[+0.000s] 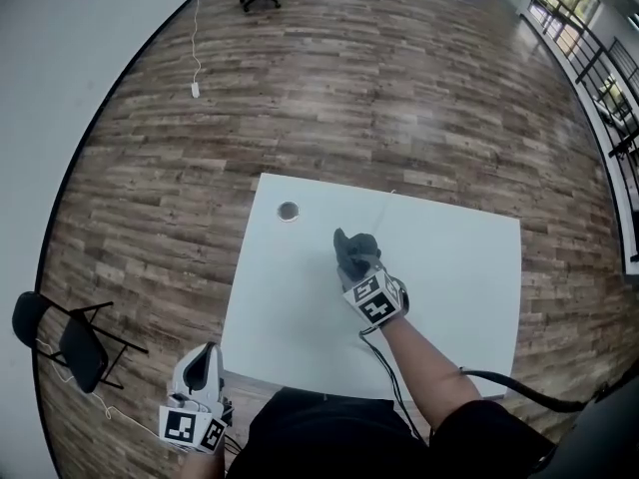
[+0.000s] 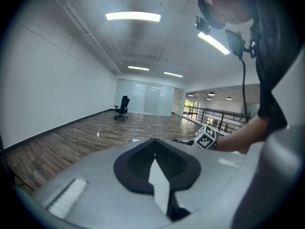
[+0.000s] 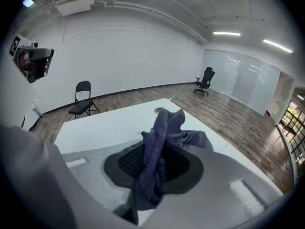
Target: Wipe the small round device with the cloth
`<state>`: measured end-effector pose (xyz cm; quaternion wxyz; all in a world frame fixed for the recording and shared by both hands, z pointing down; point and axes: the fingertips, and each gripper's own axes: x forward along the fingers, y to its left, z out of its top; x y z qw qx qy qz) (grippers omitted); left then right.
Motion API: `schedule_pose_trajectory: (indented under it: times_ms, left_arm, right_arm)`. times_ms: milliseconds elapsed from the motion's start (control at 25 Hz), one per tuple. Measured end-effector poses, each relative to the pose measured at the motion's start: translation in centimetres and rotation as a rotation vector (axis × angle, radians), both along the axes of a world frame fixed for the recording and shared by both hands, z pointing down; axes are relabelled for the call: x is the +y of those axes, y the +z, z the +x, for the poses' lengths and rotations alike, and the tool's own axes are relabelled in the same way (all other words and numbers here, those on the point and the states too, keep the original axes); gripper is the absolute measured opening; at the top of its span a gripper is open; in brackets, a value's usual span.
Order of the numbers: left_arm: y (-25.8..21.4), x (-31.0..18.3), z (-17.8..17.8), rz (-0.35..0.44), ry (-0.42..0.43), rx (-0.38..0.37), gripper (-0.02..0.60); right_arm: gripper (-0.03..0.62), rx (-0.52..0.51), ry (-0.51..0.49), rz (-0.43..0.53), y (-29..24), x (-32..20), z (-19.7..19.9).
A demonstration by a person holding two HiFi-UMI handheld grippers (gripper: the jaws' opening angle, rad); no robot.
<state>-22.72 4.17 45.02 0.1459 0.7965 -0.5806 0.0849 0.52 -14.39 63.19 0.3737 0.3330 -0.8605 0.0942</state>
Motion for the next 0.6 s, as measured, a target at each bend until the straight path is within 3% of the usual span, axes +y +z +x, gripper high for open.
schedule_pose_trajectory:
  times_ms: [280,520,600]
  left_arm:
    - [-0.4,0.9,-1.1,0.013,-0.039,-0.002,0.003]
    - [-0.5,1.0,-1.7,0.020,-0.053,-0.001,0.003]
    - [-0.5,0.8,-1.7,0.024,-0.052,0.002,0.003]
  right_arm:
    - [0.089,-0.025,0.012,0.000,0.3,-0.2,0.0]
    - [0.089,-0.110,0.206,0.208,-5.1,-3.3,4.8]
    - [0.089,-0.119,0.222,0.205,-5.2,-4.0,5.7]
